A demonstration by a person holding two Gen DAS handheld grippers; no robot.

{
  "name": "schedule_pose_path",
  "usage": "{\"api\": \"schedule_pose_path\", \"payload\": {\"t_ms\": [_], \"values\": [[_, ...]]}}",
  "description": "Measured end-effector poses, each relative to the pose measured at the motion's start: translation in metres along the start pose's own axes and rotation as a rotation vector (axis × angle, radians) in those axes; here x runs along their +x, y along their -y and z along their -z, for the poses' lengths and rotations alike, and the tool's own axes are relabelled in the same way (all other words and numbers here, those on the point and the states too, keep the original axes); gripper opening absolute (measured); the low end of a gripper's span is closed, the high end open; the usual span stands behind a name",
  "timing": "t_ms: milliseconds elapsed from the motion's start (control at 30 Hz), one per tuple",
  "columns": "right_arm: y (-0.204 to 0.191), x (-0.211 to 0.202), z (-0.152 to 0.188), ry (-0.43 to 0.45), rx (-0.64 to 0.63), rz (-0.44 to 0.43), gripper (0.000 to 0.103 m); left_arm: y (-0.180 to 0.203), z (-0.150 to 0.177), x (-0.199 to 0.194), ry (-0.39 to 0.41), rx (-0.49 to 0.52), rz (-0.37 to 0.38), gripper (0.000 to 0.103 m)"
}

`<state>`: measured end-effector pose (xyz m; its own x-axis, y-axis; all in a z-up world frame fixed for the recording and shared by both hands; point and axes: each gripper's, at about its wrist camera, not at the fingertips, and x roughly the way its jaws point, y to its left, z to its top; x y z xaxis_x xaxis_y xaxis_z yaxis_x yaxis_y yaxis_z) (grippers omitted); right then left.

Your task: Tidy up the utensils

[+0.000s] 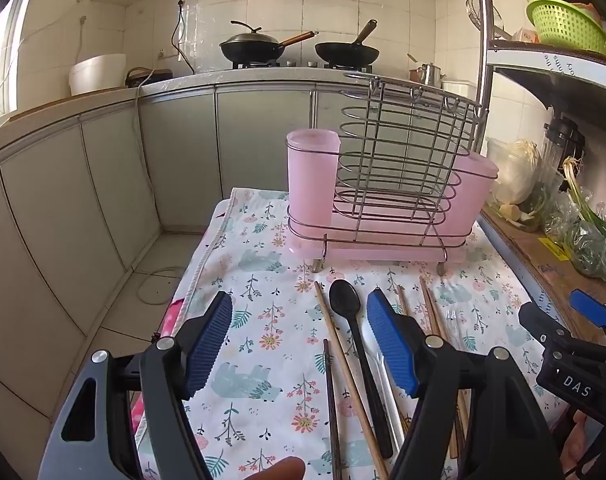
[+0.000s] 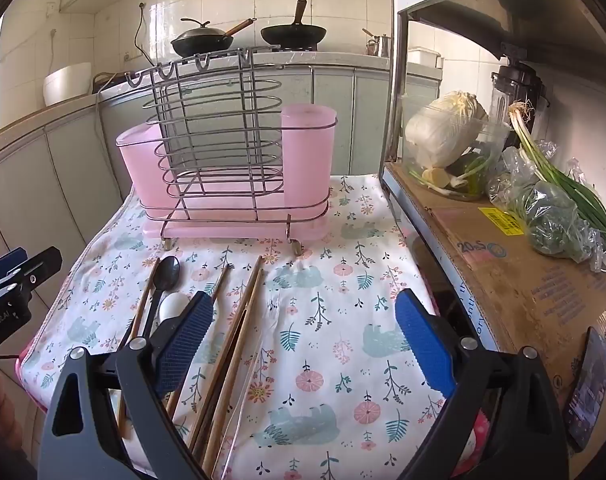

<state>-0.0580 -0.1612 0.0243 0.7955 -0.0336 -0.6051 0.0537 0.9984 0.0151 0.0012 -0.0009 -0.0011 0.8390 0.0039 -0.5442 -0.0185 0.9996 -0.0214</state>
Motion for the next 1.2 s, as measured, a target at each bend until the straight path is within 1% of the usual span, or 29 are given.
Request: {"api": "schedule_pose_path", "payload": {"t_ms": [1200], "values": [[-0.0002,-0.0029,-0.0007,0.003,0.0,0.003,0.093,-0.0006,0.0006,-0.0044,0.003,0.001,-0.002,0.069]]}}
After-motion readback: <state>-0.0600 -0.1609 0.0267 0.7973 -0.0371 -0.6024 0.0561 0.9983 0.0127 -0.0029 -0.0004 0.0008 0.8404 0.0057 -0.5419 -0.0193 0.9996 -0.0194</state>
